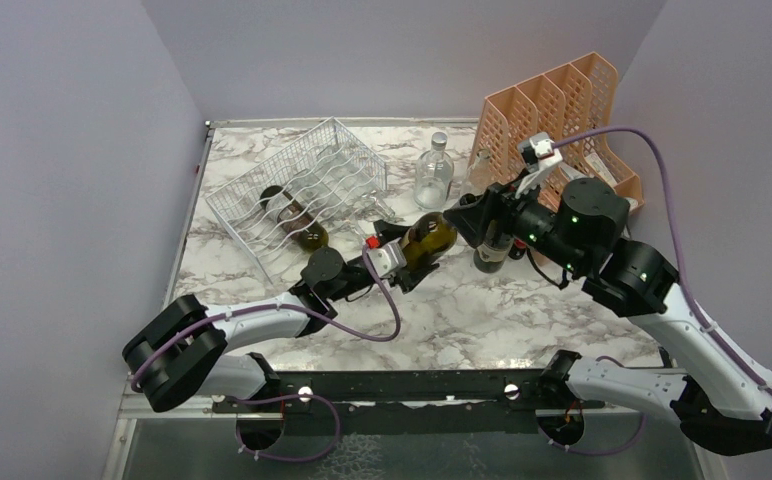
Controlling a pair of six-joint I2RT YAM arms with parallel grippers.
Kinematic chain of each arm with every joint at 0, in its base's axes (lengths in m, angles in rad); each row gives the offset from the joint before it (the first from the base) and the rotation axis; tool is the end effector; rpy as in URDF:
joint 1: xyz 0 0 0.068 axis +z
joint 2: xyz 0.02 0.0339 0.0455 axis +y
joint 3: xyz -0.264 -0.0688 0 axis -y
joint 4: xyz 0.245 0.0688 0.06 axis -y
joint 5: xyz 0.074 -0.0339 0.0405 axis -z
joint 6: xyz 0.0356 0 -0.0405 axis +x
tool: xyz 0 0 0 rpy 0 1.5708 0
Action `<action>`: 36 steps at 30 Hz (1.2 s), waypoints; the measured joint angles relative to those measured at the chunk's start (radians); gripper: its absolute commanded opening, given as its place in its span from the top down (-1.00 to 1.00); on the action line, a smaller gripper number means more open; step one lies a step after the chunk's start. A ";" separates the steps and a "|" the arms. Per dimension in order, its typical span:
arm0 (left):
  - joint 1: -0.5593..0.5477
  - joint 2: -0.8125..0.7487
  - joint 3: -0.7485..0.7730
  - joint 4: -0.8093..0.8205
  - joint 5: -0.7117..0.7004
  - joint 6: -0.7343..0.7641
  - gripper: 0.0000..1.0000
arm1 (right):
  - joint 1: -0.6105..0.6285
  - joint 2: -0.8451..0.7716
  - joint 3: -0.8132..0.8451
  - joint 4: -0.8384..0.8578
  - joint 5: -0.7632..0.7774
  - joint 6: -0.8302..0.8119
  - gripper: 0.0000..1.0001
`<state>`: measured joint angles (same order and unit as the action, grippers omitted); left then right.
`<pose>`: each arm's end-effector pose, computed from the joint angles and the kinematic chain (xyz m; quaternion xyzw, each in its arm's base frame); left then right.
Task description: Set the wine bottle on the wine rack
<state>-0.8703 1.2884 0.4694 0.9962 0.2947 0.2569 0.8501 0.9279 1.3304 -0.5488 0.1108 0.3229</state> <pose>0.1622 -0.2085 0.2481 0.4343 0.4765 -0.3189 0.6947 0.1164 0.1265 0.4600 -0.1620 0.7391 0.3262 0.5667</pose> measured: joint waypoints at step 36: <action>0.000 -0.062 0.386 -0.707 0.110 1.252 1.00 | 0.000 0.018 0.019 -0.482 -0.116 -0.087 -0.35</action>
<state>-0.8707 1.2266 0.8551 0.2893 0.4046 1.5085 0.8501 0.9455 1.3495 -1.0306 -0.0048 0.2359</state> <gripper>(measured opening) 0.794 0.680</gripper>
